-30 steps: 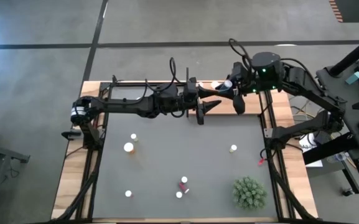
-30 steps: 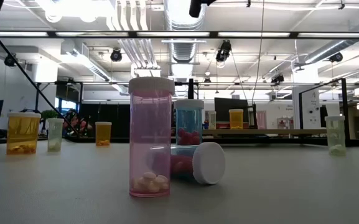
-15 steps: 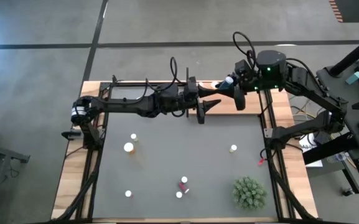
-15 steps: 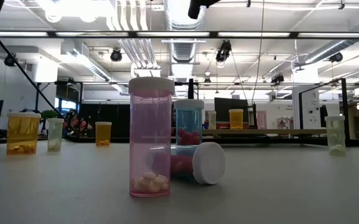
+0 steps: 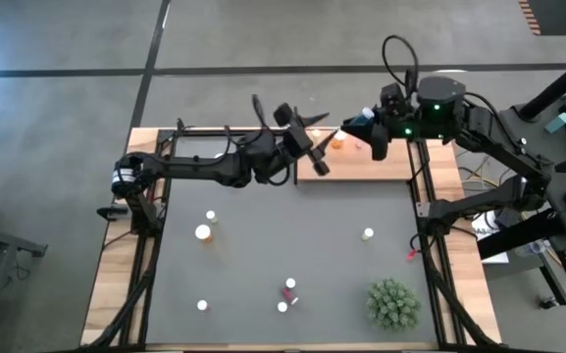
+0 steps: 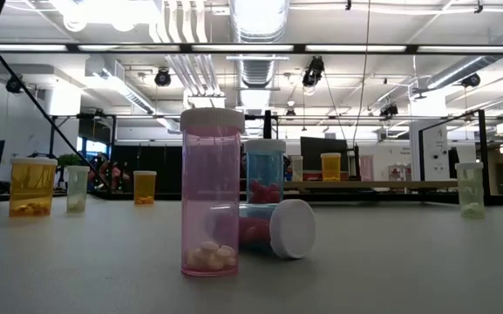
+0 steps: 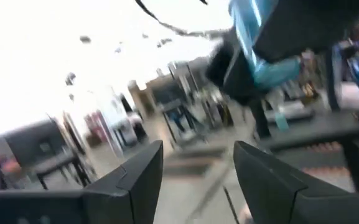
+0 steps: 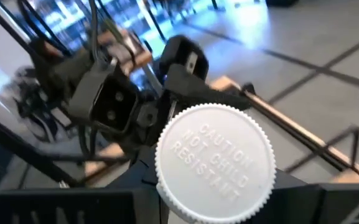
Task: Pick and place medicine bottles onto shelf by color
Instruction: Put the bottom left blue medicine bottle on the shelf
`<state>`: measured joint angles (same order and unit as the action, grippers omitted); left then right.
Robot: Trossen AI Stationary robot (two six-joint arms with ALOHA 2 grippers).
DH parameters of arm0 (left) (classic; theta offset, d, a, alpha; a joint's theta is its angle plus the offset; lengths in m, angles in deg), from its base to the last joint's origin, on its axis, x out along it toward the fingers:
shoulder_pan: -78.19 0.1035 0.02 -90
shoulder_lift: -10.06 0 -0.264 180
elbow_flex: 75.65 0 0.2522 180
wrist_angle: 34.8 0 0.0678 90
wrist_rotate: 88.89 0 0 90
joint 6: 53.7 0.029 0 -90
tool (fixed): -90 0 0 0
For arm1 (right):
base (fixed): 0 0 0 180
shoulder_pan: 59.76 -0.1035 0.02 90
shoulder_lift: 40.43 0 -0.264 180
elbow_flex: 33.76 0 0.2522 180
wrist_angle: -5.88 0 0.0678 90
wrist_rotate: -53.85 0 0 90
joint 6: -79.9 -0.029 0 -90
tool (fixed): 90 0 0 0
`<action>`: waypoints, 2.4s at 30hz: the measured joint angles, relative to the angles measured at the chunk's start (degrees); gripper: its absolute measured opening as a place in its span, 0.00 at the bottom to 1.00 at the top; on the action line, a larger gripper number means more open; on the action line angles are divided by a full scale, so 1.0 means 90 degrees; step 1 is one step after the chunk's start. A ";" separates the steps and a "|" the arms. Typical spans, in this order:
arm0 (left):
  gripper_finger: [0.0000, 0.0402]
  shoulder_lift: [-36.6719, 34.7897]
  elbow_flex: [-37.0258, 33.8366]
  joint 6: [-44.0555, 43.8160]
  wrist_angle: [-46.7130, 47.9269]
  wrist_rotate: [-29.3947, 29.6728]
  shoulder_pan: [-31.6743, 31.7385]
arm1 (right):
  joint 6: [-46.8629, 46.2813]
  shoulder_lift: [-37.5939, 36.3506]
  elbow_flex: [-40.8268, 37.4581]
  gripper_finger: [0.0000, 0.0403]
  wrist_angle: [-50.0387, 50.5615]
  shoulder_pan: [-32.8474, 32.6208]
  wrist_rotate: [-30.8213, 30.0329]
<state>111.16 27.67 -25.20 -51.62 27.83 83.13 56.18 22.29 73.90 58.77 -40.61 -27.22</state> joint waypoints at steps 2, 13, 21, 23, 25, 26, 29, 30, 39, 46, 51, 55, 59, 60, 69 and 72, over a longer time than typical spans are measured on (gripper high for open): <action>0.45 -0.0002 0.0000 0.0345 -0.0469 -0.0004 -0.0051 | -0.0170 -0.0001 -0.0014 0.23 -0.0368 0.0000 0.0000; 0.45 -0.0011 0.0179 0.0944 -0.1376 -0.0763 -0.0086 | -0.0819 0.0153 -0.0022 0.23 -0.1623 -0.0002 0.0068; 0.45 -0.0024 0.0287 0.0953 -0.1262 -0.0815 -0.0093 | -0.1103 0.0580 -0.0022 0.23 -0.2049 -0.0005 0.0553; 0.45 -0.0026 0.0286 0.1082 -0.1251 -0.0774 -0.0088 | -0.1113 0.0647 -0.0022 0.23 -0.2155 -0.0005 0.0579; 0.45 -0.0026 0.0284 0.1235 -0.1250 -0.0741 -0.0091 | -0.1130 0.0700 -0.0022 0.23 -0.2232 -0.0005 0.0689; 0.45 -0.0026 0.0284 0.1254 -0.1251 -0.0742 -0.0096 | -0.1154 0.0715 -0.0022 0.23 -0.2265 -0.0005 0.0728; 0.45 -0.0026 0.0284 0.1257 -0.1249 -0.0741 -0.0115 | -0.1186 0.0719 -0.0022 0.23 -0.2286 -0.0005 0.0733; 0.45 -0.0026 0.0284 0.1260 -0.1247 -0.0741 -0.0120 | -0.1159 0.0719 -0.0022 0.23 -0.2298 -0.0005 0.0729; 0.32 -0.0026 0.0284 0.1308 -0.1249 -0.0739 -0.0132 | -0.1105 0.0675 -0.0025 0.23 -0.2386 0.0031 0.0724; 0.31 -0.0026 0.0284 0.1272 -0.1249 -0.0737 -0.0130 | -0.1001 0.0675 -0.0027 0.23 -0.2401 0.0036 0.0724; 0.31 -0.0010 0.0296 0.1253 -0.1218 -0.0559 -0.0139 | -0.0772 0.0627 -0.0027 0.26 -0.2129 0.0039 0.0711; 0.31 0.0003 0.0295 0.1249 -0.1206 -0.0534 -0.0132 | -0.0757 0.0558 -0.0022 0.32 -0.1780 0.0049 0.0914; 0.29 0.0003 0.0295 0.1253 -0.1257 -0.0527 -0.0134 | -0.0686 0.0466 -0.0017 0.38 -0.1513 0.0051 0.1115; 0.28 0.0003 0.0296 0.1255 -0.1254 -0.0515 -0.0132 | -0.0675 0.0431 -0.0017 0.39 -0.1421 0.0051 0.1135; 0.18 0.0003 0.0296 0.1253 -0.1271 -0.0634 -0.0127 | -0.0549 0.0194 -0.0017 0.44 -0.1181 0.0046 0.1180; 0.18 0.0001 0.0296 0.1250 -0.1270 -0.0739 -0.0126 | -0.0530 0.0192 -0.0017 0.44 -0.1176 0.0044 0.1185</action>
<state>111.16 30.34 -13.95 -63.04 21.18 82.00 51.41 24.01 73.75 48.18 -40.21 -16.56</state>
